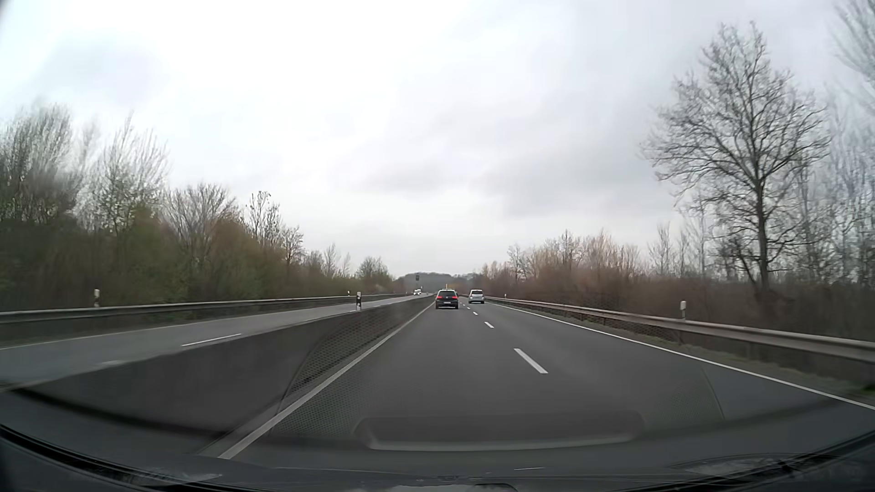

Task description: Follow the waypoints while adhering to traffic rules and regulations

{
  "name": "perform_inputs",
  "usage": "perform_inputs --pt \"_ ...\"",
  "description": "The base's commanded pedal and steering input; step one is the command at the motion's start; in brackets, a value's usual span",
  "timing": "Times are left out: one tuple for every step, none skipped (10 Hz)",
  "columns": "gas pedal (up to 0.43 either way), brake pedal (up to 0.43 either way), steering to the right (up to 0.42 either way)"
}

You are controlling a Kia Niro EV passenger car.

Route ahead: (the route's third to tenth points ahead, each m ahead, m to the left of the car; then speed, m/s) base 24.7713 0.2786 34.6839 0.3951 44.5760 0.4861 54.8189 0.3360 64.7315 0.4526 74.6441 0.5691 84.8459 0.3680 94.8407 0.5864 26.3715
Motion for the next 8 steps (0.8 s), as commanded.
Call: perform_inputs --pt "0.000 0.000 0.000" --pt "0.000 0.000 0.000" --pt "0.000 0.000 0.000" --pt "0.000 0.000 0.000" --pt "0.000 0.000 0.000" --pt "0.000 0.000 0.000" --pt "0.000 0.000 0.000" --pt "0.000 0.000 0.000"
